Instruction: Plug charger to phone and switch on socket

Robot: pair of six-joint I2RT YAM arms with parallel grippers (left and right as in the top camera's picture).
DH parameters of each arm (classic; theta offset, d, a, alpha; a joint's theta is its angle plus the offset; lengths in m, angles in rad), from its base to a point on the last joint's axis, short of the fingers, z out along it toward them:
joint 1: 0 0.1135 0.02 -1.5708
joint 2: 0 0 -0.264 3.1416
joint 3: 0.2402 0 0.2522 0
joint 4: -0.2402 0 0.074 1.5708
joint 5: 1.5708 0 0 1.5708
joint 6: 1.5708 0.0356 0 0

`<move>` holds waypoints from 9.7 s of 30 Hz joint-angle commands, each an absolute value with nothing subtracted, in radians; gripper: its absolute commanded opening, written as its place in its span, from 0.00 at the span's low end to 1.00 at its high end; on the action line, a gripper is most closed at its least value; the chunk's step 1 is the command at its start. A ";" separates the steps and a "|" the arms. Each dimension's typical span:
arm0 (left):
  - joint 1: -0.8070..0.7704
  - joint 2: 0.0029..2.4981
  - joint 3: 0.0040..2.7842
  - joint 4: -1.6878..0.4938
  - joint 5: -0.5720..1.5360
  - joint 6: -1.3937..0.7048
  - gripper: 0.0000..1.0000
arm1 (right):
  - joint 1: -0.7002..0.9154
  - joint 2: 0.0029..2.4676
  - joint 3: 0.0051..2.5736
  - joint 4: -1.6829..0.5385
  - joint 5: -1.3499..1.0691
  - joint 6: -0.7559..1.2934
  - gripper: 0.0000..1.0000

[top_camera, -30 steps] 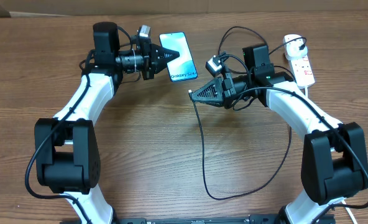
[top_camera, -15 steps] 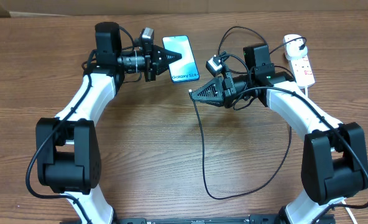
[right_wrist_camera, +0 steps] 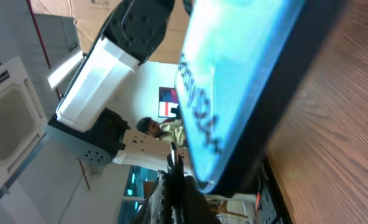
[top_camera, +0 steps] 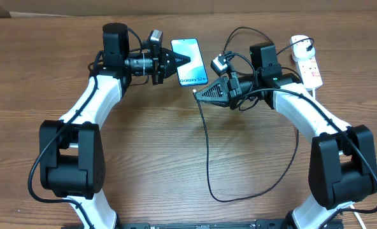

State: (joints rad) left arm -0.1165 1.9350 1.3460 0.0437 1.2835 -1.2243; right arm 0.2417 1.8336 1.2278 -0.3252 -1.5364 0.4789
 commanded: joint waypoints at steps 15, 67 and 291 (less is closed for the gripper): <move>-0.119 1.923 1.362 0.049 1.344 -1.211 0.04 | 0.234 1.808 1.251 -0.323 -1.526 0.532 0.04; -0.117 1.923 1.362 0.004 1.367 -1.160 0.04 | 0.234 1.808 1.250 -0.295 -1.501 0.603 0.04; -0.166 1.923 1.362 -0.027 1.581 -1.069 0.04 | 0.251 1.808 1.251 -0.179 -1.362 0.891 0.04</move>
